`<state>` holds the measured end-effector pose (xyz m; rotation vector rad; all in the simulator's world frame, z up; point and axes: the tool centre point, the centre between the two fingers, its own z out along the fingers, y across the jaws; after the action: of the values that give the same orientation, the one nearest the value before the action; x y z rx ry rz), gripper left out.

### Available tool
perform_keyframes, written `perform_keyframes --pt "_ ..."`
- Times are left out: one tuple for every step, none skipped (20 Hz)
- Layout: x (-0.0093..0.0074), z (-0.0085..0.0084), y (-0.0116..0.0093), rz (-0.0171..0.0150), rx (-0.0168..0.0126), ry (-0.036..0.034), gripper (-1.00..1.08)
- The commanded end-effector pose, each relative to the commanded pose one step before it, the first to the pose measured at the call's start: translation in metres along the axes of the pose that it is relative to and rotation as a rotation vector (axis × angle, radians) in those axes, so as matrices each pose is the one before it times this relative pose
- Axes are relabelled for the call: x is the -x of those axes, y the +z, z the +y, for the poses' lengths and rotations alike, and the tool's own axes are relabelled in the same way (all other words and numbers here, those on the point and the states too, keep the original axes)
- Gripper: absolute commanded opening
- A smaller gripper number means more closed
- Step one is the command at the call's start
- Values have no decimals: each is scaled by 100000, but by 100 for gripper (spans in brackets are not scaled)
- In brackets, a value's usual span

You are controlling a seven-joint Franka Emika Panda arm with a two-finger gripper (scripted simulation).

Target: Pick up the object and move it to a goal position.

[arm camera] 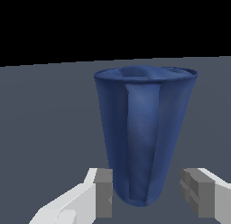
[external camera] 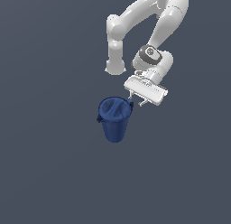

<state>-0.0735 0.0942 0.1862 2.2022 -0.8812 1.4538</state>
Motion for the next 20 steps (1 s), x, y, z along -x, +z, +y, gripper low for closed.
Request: perform_keyframes --pt "-15 28 235 12 50 422 28" --pt "5 2 169 0 0 0 28" --pt "-13 20 217 10 30 37 28" --pt "7 2 243 0 0 0 28" --pt "-29 39 301 20 61 74 28" --pt "9 3 317 0 0 0 28" --pt "-29 39 338 20 65 70 28" --pt "4 2 277 0 0 0 28" --pt "-12 19 255 6 41 25 28" --pt "-3 0 200 0 0 0 28" --pt "-6 -1 163 0 0 0 28" --pt "-8 -1 126 0 0 0 28" --pt "16 -1 116 -19 50 -43 28" --pt "-6 -1 53 0 0 0 28" --pt "-2 0 17 0 0 0 28" --pt "0 0 0 0 0 0 -100" --pt "0 0 0 0 0 0 -100" --pt "0 0 0 0 0 0 -100" --pt "0 0 0 0 0 0 -100" --pt "0 0 0 0 0 0 -100"
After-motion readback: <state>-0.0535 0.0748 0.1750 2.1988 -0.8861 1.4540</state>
